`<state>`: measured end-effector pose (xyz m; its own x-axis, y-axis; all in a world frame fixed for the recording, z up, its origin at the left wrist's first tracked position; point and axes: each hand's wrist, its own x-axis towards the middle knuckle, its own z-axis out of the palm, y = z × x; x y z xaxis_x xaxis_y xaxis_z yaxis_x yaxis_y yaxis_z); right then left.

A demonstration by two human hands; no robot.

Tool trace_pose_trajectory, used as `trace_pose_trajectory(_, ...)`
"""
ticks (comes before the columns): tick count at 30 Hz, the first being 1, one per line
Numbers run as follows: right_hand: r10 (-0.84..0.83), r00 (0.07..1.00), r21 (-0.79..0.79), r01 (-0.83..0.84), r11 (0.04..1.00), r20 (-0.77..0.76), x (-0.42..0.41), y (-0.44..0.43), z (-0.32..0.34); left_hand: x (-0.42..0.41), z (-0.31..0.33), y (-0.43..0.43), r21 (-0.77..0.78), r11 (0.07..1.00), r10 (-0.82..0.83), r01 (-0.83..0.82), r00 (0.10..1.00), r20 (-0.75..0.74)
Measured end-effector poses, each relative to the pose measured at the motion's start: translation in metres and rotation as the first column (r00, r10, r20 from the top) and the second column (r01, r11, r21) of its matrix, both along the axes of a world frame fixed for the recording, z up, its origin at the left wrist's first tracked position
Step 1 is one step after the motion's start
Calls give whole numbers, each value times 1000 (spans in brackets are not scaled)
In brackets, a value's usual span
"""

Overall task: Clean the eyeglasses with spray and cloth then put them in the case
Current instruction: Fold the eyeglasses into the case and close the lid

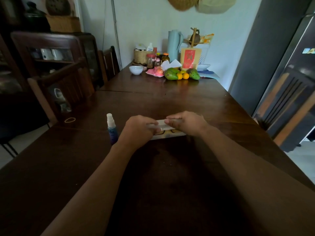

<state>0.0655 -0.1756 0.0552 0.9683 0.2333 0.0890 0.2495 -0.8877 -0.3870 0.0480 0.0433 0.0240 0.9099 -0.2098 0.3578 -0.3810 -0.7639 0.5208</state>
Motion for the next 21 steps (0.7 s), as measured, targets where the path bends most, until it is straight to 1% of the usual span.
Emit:
trace_pose_trajectory(3, -29, 1000, -27, 29, 999, -7, -3, -4, -6, 1, 0, 0, 4, 1000, 1, -1, 997, 75)
trace_pose_trajectory(8, -32, 996, -67, 27, 997, -78, -9, -2, -18, 3, 3, -6, 95, 994, 60, -62, 998, 20)
trace_pose_trajectory(11, -42, 997, -68, 37, 997, -68, -13, -1, -24, 4, 6, -14, 198, 974, 101, -106, 994, 36)
trace_pose_trajectory(13, -41, 997, -41, 39, 998, -61, -17, -2, -28, 6, 12, -18, 263, 963, 55, -54, 998, 2)
trace_pose_trajectory(16, -28, 995, 11, 29, 1000, -96, -21, -1, -28, 8, 18, -27, 323, 945, -38, 59, 997, -69)
trace_pose_trajectory(19, -33, 993, 33, 37, 999, -111, -23, 0, -27, 7, 11, -35, 440, 893, -73, 91, 996, -56)
trace_pose_trajectory(21, -32, 994, 28, 35, 999, -108, -25, 0, -28, 9, 1, -34, 448, 888, -86, 99, 995, -50)
